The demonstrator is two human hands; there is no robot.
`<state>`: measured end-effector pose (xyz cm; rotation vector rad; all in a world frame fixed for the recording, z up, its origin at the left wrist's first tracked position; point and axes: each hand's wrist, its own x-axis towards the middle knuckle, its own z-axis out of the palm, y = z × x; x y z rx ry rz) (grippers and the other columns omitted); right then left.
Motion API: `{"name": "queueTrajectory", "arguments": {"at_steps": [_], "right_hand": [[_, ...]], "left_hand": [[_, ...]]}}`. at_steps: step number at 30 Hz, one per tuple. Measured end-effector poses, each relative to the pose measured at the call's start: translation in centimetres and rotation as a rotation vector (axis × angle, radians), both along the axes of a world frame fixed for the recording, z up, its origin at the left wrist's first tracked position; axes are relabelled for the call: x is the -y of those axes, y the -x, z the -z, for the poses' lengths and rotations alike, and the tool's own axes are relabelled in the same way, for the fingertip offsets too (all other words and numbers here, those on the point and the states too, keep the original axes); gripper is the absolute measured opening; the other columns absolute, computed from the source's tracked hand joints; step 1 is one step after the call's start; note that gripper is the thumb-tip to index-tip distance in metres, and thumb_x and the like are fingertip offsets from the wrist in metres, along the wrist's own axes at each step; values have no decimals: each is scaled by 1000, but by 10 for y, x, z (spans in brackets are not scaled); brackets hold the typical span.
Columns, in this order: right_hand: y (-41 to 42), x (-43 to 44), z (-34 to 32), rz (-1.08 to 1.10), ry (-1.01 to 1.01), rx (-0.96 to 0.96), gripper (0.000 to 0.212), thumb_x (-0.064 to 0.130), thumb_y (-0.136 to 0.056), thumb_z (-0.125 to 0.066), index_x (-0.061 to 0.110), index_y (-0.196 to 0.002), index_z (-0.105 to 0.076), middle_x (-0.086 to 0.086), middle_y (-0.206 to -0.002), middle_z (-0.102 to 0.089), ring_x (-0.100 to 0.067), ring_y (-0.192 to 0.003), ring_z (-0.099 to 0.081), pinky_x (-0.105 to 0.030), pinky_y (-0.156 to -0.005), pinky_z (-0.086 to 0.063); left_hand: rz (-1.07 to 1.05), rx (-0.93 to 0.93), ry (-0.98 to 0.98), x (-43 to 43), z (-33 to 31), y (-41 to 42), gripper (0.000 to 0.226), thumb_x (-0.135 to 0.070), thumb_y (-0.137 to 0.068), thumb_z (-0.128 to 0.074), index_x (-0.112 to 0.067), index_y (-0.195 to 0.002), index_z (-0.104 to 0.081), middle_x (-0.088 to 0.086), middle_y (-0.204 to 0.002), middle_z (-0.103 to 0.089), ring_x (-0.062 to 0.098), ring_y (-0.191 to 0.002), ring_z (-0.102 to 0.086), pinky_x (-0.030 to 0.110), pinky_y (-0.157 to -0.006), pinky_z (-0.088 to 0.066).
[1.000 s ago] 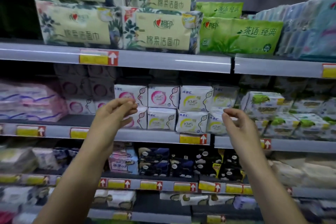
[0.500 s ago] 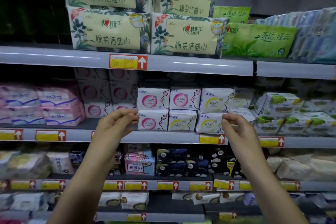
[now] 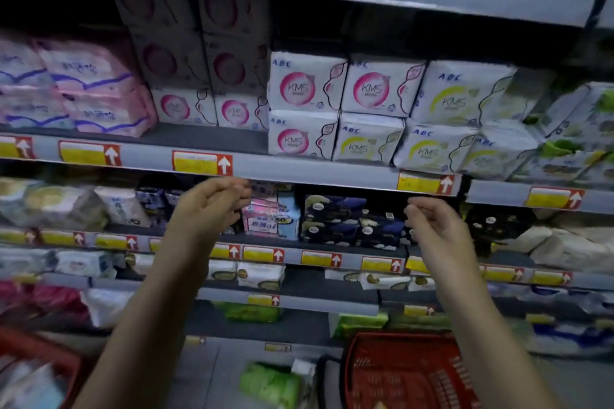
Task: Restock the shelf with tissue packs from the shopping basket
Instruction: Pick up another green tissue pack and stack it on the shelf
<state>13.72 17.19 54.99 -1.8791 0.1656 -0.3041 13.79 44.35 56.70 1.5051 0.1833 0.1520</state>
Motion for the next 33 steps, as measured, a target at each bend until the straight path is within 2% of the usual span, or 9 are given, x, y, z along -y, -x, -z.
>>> {"name": "queueTrajectory", "arguments": {"at_steps": [3,7,13,16,19,21,23,26,33], "right_hand": [[-3,-6,44,-45,18,-88,12,23,-96,-52,24,-107,-56,9,-97,-58,-5,-91,-56,-17,-71,-44],[-7,-17,103,-129,100,-173,11,27,-96,-51,29,-106,-55,18,-99,-56,4,-89,-54,-15,-69,-42],[-3,-29,193,-126,73,-259,9,16,-94,-55,22,-98,-62,16,-92,-61,19,-77,-53,-1,-65,-40],[9,-35,254,-123,37,-336,10,12,-93,-56,18,-97,-63,13,-89,-62,20,-72,-54,1,-63,-39],[17,-39,315,-93,22,-415,13,8,-92,-56,18,-93,-64,13,-86,-63,18,-70,-55,-1,-63,-39],[21,-41,353,-72,11,-484,13,9,-92,-56,18,-96,-65,16,-87,-62,12,-73,-56,-10,-67,-43],[22,-44,390,-60,3,-550,13,11,-93,-55,16,-101,-64,17,-87,-60,8,-75,-54,-19,-69,-45],[21,-51,450,-65,11,-576,11,11,-93,-54,15,-98,-63,12,-83,-60,7,-72,-55,-8,-62,-41],[28,-85,597,-60,-71,-799,10,10,-89,-55,16,-83,-60,4,-73,-56,-13,-70,-51,-26,-66,-42]], "left_hand": [[6,-14,-26,-1,42,3,30,-45,-61,-68,-26,-84,-70,-7,-85,-75,14,-90,-69,29,-81,-50],[-33,-110,19,5,102,-1,3,-22,-89,-64,-23,-87,-67,-3,-93,-71,12,-91,-67,34,-84,-47],[-81,-255,26,0,200,-2,15,-12,-96,-52,-17,-90,-66,2,-88,-70,15,-87,-66,27,-78,-48],[-84,-319,54,-3,259,3,4,-17,-89,-62,-16,-89,-66,4,-87,-68,18,-88,-64,25,-74,-46],[-92,-406,44,0,317,9,6,-16,-89,-60,-19,-86,-64,5,-89,-67,21,-92,-62,32,-82,-43],[-100,-479,48,6,356,12,10,-15,-91,-57,-20,-84,-63,3,-87,-66,20,-91,-62,33,-83,-42],[-74,-529,51,13,392,14,3,-23,-82,-63,-19,-82,-62,3,-84,-65,17,-85,-62,32,-80,-43],[-71,-612,48,19,456,18,9,-14,-92,-57,-17,-84,-62,3,-85,-66,17,-85,-62,32,-81,-43],[-152,-832,25,25,612,46,16,-9,-95,-50,-13,-86,-63,5,-82,-65,14,-76,-62,28,-70,-42]]}}
